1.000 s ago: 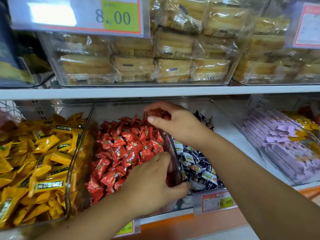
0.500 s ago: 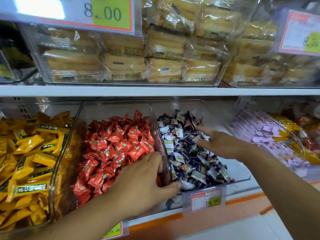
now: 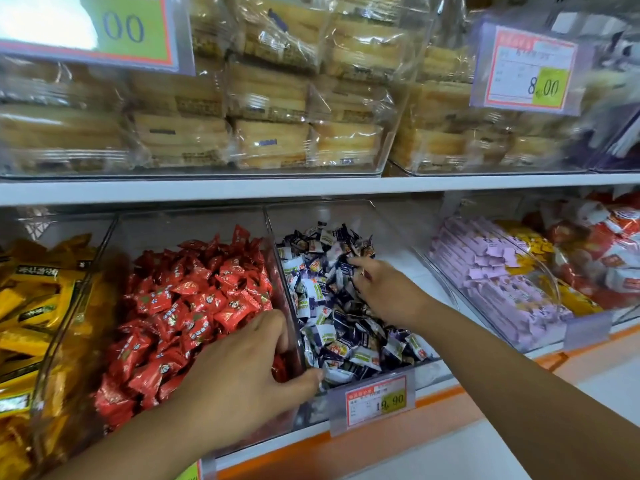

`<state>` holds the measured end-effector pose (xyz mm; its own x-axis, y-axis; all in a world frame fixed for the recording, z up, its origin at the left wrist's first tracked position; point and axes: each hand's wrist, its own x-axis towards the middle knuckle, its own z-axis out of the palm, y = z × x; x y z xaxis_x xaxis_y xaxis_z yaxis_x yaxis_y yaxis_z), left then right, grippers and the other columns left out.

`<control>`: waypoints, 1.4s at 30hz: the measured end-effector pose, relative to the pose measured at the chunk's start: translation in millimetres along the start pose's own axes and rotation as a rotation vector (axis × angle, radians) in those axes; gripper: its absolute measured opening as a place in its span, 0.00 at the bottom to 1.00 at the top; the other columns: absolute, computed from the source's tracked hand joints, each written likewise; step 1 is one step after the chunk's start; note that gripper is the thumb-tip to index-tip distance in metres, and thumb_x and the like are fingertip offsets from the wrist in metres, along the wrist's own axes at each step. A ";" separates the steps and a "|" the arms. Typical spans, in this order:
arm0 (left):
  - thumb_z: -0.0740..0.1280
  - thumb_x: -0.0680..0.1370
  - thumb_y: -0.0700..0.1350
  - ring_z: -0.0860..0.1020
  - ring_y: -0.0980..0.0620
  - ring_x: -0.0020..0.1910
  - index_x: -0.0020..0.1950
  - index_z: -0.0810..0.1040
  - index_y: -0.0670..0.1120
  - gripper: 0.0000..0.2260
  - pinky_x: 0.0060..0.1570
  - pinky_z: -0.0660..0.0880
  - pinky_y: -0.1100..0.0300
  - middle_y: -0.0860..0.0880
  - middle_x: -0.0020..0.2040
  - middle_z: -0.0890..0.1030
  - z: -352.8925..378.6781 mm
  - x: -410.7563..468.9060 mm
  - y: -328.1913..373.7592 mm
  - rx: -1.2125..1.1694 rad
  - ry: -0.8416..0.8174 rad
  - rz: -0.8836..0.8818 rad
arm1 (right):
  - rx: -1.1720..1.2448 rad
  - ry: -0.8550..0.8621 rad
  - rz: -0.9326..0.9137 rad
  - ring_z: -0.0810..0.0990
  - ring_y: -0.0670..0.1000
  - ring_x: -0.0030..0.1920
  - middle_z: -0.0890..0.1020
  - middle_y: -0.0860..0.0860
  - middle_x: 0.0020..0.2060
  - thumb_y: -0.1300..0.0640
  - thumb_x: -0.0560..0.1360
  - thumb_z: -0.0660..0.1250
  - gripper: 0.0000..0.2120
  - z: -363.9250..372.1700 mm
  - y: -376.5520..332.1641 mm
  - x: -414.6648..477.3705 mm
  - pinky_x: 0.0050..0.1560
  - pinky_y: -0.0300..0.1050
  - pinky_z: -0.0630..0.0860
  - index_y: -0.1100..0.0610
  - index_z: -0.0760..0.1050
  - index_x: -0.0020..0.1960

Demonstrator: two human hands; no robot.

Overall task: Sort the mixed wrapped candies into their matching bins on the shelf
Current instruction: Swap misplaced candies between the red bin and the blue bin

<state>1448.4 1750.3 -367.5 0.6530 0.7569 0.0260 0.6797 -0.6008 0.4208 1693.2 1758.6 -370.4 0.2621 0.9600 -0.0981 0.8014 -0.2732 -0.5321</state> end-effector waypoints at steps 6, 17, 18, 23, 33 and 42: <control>0.59 0.70 0.72 0.68 0.56 0.35 0.45 0.61 0.56 0.21 0.33 0.64 0.61 0.52 0.38 0.68 2.7 0.1 -2.1 0.002 0.023 0.002 | 0.002 -0.071 0.108 0.66 0.60 0.71 0.47 0.55 0.78 0.56 0.82 0.56 0.30 16.9 21.9 25.1 0.60 0.42 0.68 0.52 0.45 0.79; 0.59 0.71 0.71 0.66 0.53 0.33 0.45 0.60 0.57 0.20 0.33 0.63 0.61 0.52 0.40 0.68 2.9 0.6 -1.7 0.010 0.011 0.007 | 0.126 -0.113 0.104 0.78 0.53 0.55 0.49 0.53 0.79 0.49 0.82 0.58 0.30 12.0 19.0 17.1 0.40 0.38 0.72 0.36 0.45 0.77; 0.59 0.71 0.71 0.66 0.53 0.33 0.45 0.61 0.56 0.20 0.33 0.63 0.61 0.52 0.39 0.68 2.9 0.4 -1.2 0.007 0.016 0.007 | 0.147 -0.085 0.106 0.76 0.55 0.60 0.50 0.53 0.78 0.50 0.81 0.60 0.31 11.6 17.6 16.2 0.42 0.40 0.73 0.38 0.46 0.77; 0.59 0.71 0.71 0.67 0.53 0.32 0.46 0.61 0.56 0.20 0.32 0.63 0.61 0.52 0.37 0.67 2.5 -1.0 0.8 0.013 0.015 0.003 | 0.246 -0.044 0.147 0.75 0.62 0.63 0.70 0.58 0.69 0.52 0.80 0.64 0.31 9.5 13.8 13.4 0.60 0.53 0.73 0.46 0.52 0.77; 0.60 0.71 0.70 0.67 0.54 0.32 0.46 0.61 0.56 0.20 0.32 0.63 0.61 0.52 0.38 0.68 1.3 0.6 1.9 0.007 0.017 0.008 | 0.576 0.005 0.081 0.79 0.50 0.47 0.76 0.54 0.60 0.62 0.73 0.73 0.23 3.2 16.3 7.7 0.41 0.42 0.76 0.43 0.73 0.62; 0.58 0.71 0.71 0.66 0.54 0.31 0.47 0.61 0.55 0.20 0.30 0.62 0.61 0.53 0.38 0.68 3.1 1.0 1.8 0.023 0.006 0.010 | 0.649 0.040 -0.124 0.75 0.36 0.53 0.70 0.35 0.58 0.63 0.71 0.74 0.28 -31.3 -8.4 -18.5 0.51 0.30 0.70 0.39 0.72 0.64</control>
<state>1451.3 1749.2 -369.6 0.6580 0.7522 0.0352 0.6804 -0.6140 0.4000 1698.5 1741.2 -337.8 0.2180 0.9757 0.0212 0.3433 -0.0563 -0.9375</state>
